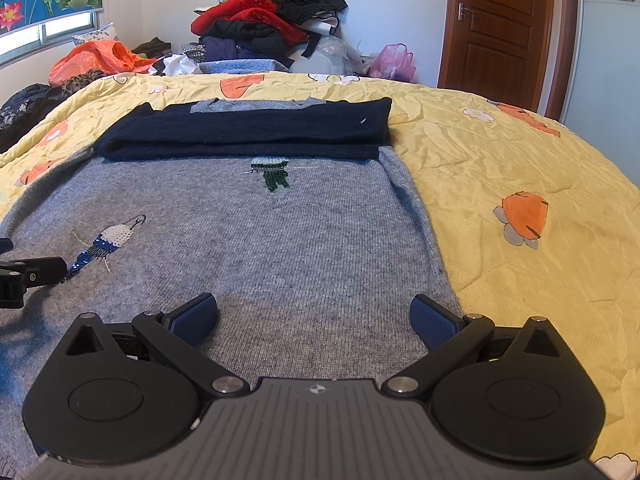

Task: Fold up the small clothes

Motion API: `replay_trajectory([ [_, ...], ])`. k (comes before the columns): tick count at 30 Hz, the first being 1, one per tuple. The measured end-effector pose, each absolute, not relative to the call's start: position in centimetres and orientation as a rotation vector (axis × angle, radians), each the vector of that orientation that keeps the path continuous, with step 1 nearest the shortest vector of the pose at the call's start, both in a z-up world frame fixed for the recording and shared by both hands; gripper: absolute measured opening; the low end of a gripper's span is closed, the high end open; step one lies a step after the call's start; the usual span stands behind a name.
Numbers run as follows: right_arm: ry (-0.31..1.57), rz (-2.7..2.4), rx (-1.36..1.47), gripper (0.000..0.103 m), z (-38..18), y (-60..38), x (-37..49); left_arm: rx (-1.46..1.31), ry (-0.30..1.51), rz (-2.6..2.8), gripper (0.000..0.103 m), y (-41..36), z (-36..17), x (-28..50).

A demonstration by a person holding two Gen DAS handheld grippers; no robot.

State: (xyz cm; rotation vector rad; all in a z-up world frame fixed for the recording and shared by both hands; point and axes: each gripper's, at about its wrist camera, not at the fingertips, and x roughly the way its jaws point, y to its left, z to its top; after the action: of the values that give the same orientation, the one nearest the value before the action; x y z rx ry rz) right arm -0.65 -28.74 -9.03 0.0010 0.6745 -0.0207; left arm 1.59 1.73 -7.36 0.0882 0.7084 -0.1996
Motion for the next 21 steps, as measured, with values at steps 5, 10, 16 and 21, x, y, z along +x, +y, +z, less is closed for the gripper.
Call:
replay_trajectory([
  [5, 0.674, -0.021, 0.001, 0.103, -9.04, -28.73, -0.63, 0.086, 0.708, -0.198, 0.103, 1.77, -7.39, 1.62],
  [10, 0.674, -0.02, 0.002, 0.103, -9.04, -28.74, -0.61, 0.082, 0.707, -0.197, 0.103, 1.81, -7.38, 1.59],
  [16, 0.674, -0.02, 0.003, 0.103, -9.06, -28.74, -0.68, 0.079, 0.706, -0.195, 0.103, 1.85, -7.39, 1.62],
  [21, 0.673, -0.022, 0.003, 0.103, -9.05, -28.73, -0.73, 0.084, 0.707, -0.191, 0.103, 1.76, -7.39, 1.6],
])
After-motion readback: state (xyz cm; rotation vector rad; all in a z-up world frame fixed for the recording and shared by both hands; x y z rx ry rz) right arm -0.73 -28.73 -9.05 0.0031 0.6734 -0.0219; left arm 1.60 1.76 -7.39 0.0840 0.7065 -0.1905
